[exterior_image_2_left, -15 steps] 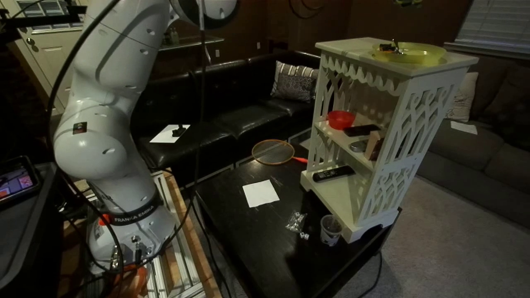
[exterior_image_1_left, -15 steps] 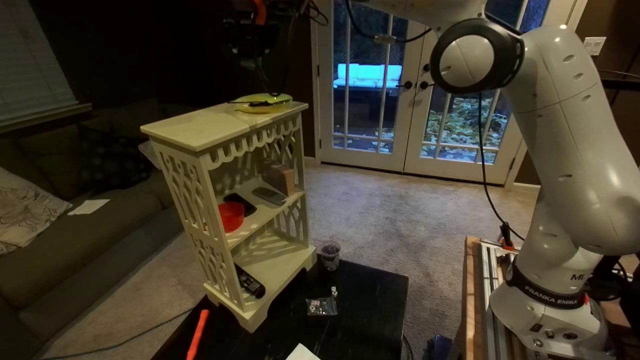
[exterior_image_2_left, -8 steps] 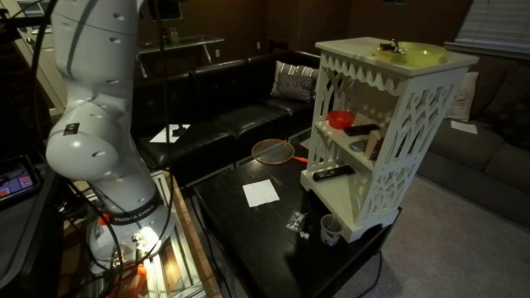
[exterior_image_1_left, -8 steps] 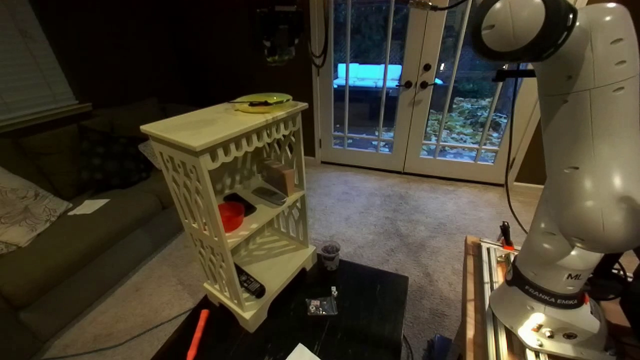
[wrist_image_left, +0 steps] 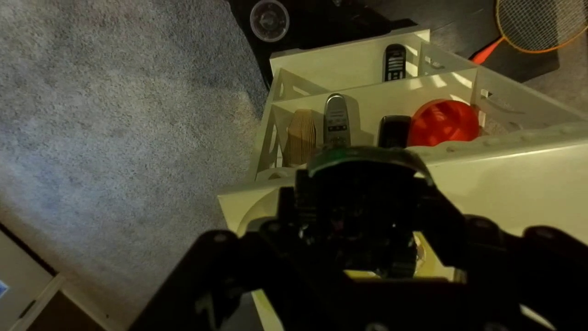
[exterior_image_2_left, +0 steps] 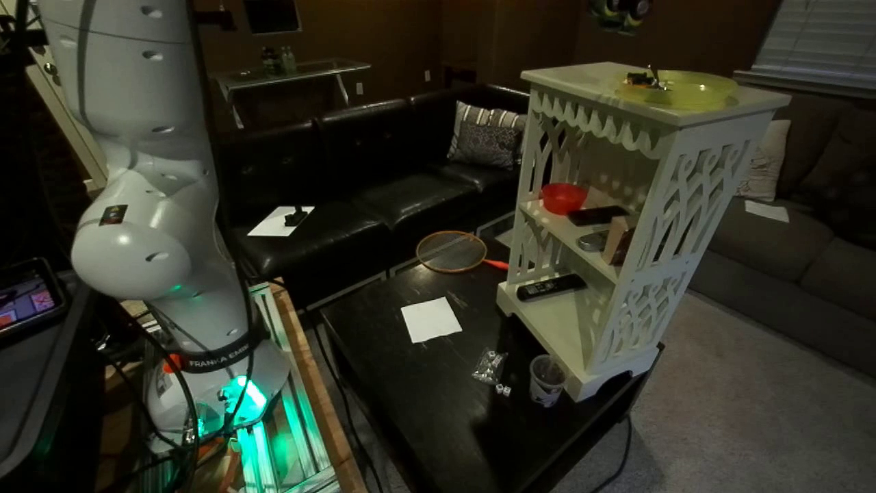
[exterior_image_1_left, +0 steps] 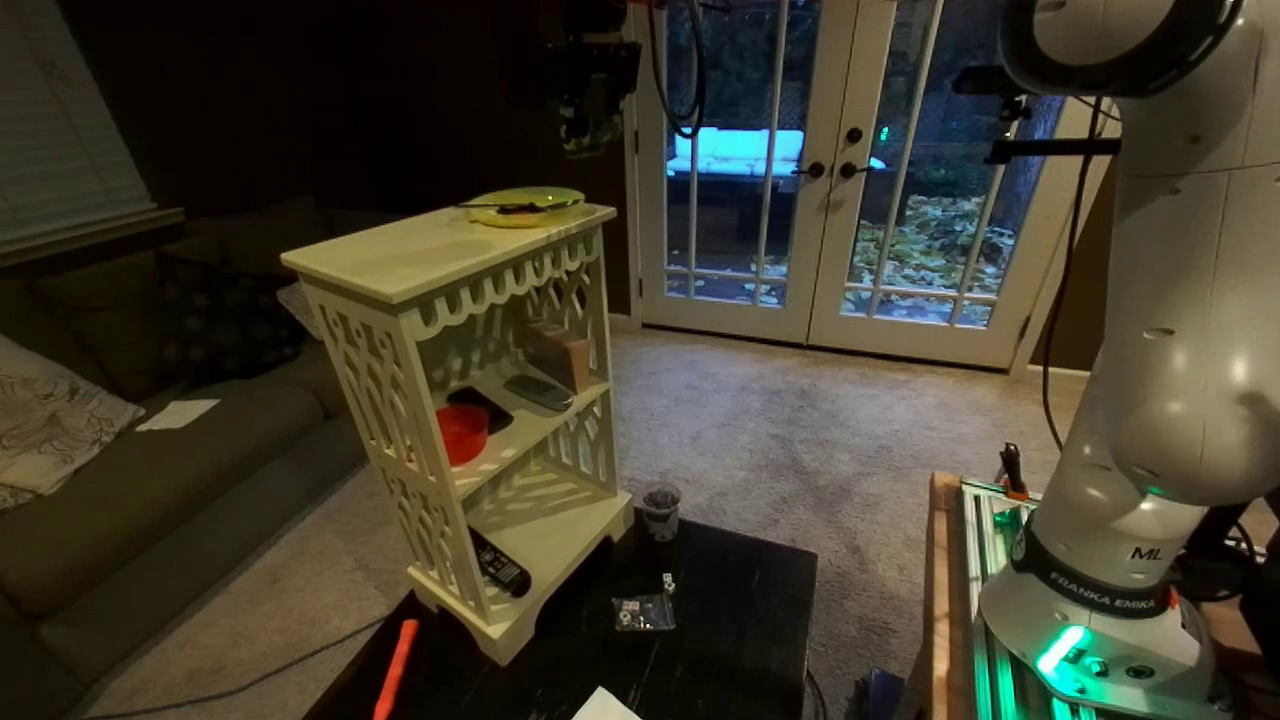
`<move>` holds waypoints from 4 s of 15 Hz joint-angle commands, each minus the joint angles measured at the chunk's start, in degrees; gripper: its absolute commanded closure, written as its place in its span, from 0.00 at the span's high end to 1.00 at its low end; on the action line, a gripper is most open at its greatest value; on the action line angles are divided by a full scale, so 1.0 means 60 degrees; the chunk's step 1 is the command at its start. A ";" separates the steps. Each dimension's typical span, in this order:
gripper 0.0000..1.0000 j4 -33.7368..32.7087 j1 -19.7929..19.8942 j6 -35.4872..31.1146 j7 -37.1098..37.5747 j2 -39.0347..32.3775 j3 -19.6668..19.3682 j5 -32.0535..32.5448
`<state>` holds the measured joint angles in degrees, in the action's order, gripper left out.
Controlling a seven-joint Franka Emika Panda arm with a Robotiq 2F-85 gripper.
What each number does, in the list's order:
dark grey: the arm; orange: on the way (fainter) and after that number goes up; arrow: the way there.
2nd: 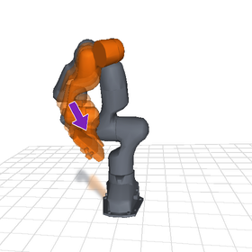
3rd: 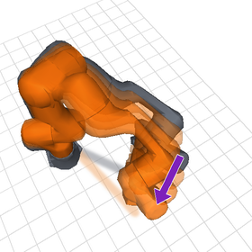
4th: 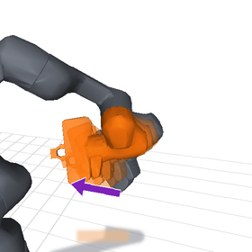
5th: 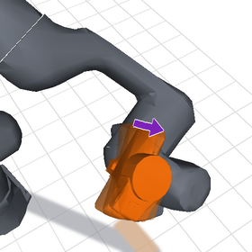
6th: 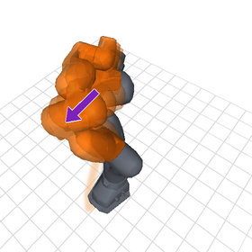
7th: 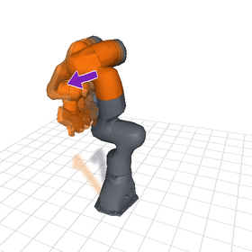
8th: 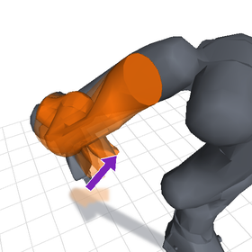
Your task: Move the black object from the plate to the red bowl
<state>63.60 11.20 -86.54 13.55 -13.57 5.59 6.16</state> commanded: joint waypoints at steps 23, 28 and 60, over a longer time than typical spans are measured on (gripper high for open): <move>0.42 0.9520 -0.0785 -0.3357 -0.6359 0.5028 -0.1762 -0.3689; 0.67 0.9650 -0.1131 -0.3045 -0.6266 0.5014 -0.1930 -0.3280; 0.42 1.2696 -0.2882 -1.1545 -1.1924 0.2959 -0.2275 -1.0504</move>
<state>139.80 -2.19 -149.99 -51.07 4.79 -6.23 -45.58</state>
